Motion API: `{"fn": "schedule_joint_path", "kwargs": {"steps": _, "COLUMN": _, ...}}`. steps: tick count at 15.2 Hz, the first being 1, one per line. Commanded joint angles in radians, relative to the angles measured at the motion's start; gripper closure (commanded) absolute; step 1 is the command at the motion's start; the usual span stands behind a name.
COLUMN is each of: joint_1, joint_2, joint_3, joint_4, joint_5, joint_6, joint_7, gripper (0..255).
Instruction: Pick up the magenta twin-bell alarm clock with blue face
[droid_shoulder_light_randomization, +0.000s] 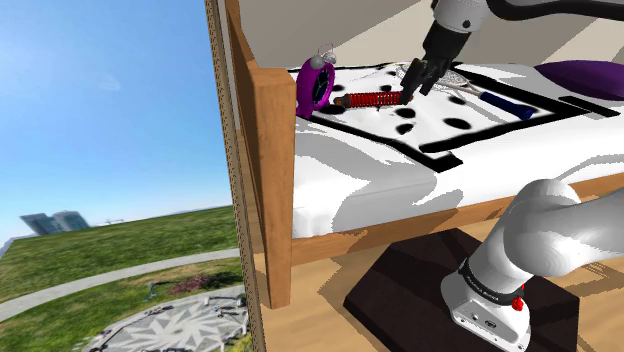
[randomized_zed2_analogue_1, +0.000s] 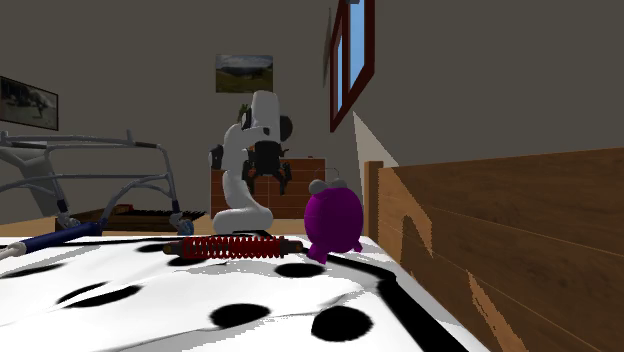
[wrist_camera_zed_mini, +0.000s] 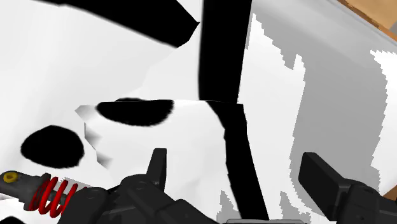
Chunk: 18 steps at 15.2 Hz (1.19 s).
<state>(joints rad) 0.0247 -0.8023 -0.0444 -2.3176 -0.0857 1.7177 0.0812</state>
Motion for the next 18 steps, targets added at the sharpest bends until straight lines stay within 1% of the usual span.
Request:
{"fn": "schedule_joint_path", "kwargs": {"steps": 1, "joint_1": 0.0, "joint_2": 0.0, "joint_3": 0.0, "joint_4": 0.0, "joint_5": 0.0, "joint_6": 0.0, "joint_7": 0.0, "gripper": 0}}
{"fn": "schedule_joint_path", "kwargs": {"steps": 5, "joint_1": -0.035, "joint_2": 0.129, "joint_3": 0.081, "joint_4": 0.101, "joint_5": 0.068, "joint_6": 0.025, "joint_7": 0.229, "gripper": 0}}
{"fn": "schedule_joint_path", "kwargs": {"steps": 9, "joint_1": -0.075, "joint_2": 0.271, "joint_3": 0.147, "joint_4": 0.231, "joint_5": 0.112, "joint_6": 0.041, "joint_7": 0.449, "gripper": 0}}
{"fn": "schedule_joint_path", "kwargs": {"steps": 13, "joint_1": -0.116, "joint_2": 0.422, "joint_3": 0.198, "joint_4": 0.388, "joint_5": 0.132, "joint_6": 0.043, "joint_7": 0.664, "gripper": 0}}
{"fn": "schedule_joint_path", "kwargs": {"steps": 18, "joint_1": -0.155, "joint_2": 0.619, "joint_3": 0.239, "joint_4": 0.617, "joint_5": 0.127, "joint_6": 0.024, "joint_7": 0.925, "gripper": 0}}
